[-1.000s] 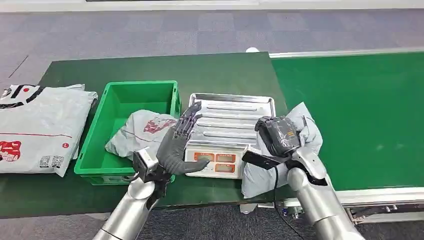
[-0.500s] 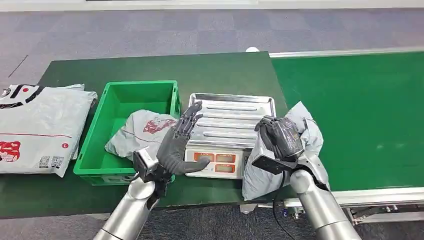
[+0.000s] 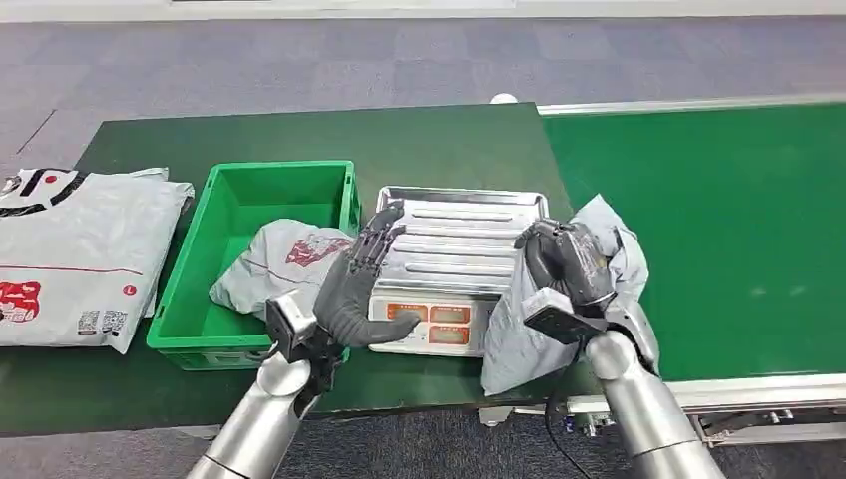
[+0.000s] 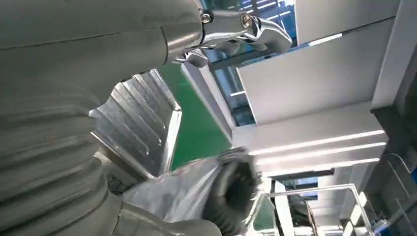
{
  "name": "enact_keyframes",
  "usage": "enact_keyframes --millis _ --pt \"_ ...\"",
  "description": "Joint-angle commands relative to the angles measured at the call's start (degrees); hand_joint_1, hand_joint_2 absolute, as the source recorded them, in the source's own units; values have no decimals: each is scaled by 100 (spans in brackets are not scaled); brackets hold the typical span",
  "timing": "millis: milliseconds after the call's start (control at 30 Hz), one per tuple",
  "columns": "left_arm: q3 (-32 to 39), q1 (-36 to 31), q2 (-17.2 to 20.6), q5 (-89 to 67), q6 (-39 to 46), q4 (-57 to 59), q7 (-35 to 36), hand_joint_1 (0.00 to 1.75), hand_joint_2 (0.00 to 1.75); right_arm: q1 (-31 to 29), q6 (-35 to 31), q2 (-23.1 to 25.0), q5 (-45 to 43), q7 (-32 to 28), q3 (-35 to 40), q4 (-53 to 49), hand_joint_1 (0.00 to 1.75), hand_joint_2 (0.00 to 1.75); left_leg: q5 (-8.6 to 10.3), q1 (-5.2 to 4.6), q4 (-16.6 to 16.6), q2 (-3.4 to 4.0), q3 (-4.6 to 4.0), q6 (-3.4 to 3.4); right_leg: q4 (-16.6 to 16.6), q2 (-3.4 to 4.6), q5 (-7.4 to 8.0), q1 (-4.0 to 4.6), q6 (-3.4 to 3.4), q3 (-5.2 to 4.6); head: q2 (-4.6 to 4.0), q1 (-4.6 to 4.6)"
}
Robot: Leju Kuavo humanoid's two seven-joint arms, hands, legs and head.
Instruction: Moved the parcel from conveyor to table for the left to box.
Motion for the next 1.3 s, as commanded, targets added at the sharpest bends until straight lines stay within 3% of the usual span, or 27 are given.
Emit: enact_keyframes --millis 33,100,133,200,233,467,533,700,733,767,833,867,933,1000,1167,1300 --pt "-340 -457 -88 -43 -176 703 19 0 175 -2675 1740 292 -1617 405 127 581 175 175 2 -11 12 36 -18 1 19 33 11 -10 -3 -34 0 0" --pt "-381 -470 -81 -9 -163 716 19 0 175 -3305 1232 443 -1333 657 250 1171 175 175 2 -10 14 54 -15 -2 21 50 17 -9 -5 -37 0 0" --pt "-475 -479 -141 9 -274 718 19 0 175 -4067 483 823 -1179 1725 -57 2542 175 175 4 -8 14 44 -16 0 20 41 15 -7 -5 -32 0 0" --pt "-517 -440 -173 50 -191 694 19 0 175 -4776 200 1051 -1167 946 -61 4028 175 175 9 -6 14 62 -11 -5 18 60 23 -5 -9 -34 0 0" --pt "-526 -424 -167 66 -170 669 19 0 175 -4908 157 1133 -1190 676 -65 4233 175 175 13 -7 9 45 -10 -1 15 45 20 -5 -5 -23 0 0" --pt "-479 -535 -140 130 -97 745 19 0 175 -4765 -138 1546 -1187 113 101 3635 175 175 25 4 -4 12 -8 -8 1 13 17 6 -11 -13 0 -2" --pt "-462 -526 -136 120 -47 720 19 0 175 -4762 -821 1509 -644 502 410 3591 175 175 26 2 -4 3 -11 -7 1 5 16 4 -11 -14 0 -2" --pt "-462 -526 -136 120 -47 720 19 0 175 -4762 -821 1509 -644 502 410 3591 175 175 24 2 -2 -2 -20 -7 2 0 14 3 -9 -20 0 0" --pt "-450 -495 -112 112 2 672 19 0 175 -4966 -1394 1410 271 1323 988 3949 175 175 24 3 -5 2 -13 -8 -3 2 15 5 -12 -14 0 0" --pt "-446 -488 -94 117 -12 658 19 0 175 -5075 -1082 1434 459 1672 1159 4225 175 175 24 1 1 -3 -24 -7 5 -1 14 2 -9 -24 0 0" --pt "-426 -506 -57 116 -50 666 19 0 175 -5267 137 1448 860 2389 1621 4905 175 175 22 3 1 4 -20 -8 5 5 14 4 -11 -22 0 0" --pt "-417 -518 -52 108 -48 687 19 0 175 -5285 543 1459 959 2474 1762 5054 175 175 24 0 0 -1 -23 -7 5 2 15 1 -8 -23 0 0" --pt "-415 -585 -51 82 -105 790 19 0 175 -5163 2099 1468 1219 2266 2228 5359 175 175 24 4 -5 4 -13 -8 -2 6 17 5 -10 -13 0 0" --pt "-362 -602 -71 56 -49 868 19 0 175 -5028 2844 1503 1381 2347 2481 5423 175 175 27 5 -8 -5 -14 -8 -5 -3 17 7 -10 -11 0 0" --pt "-313 -546 -67 -2 61 882 19 0 175 -4846 3508 1597 1642 2607 2839 5428 175 175 26 9 -12 -14 -6 -7 -13 -12 14 12 -12 0 0 -2" --pt "-265 -375 -95 -77 187 818 19 0 175 -4690 3146 1531 2037 3589 3177 5367 175 175 25 6 -14 -12 -2 -6 -15 -8 15 8 -10 4 0 0"
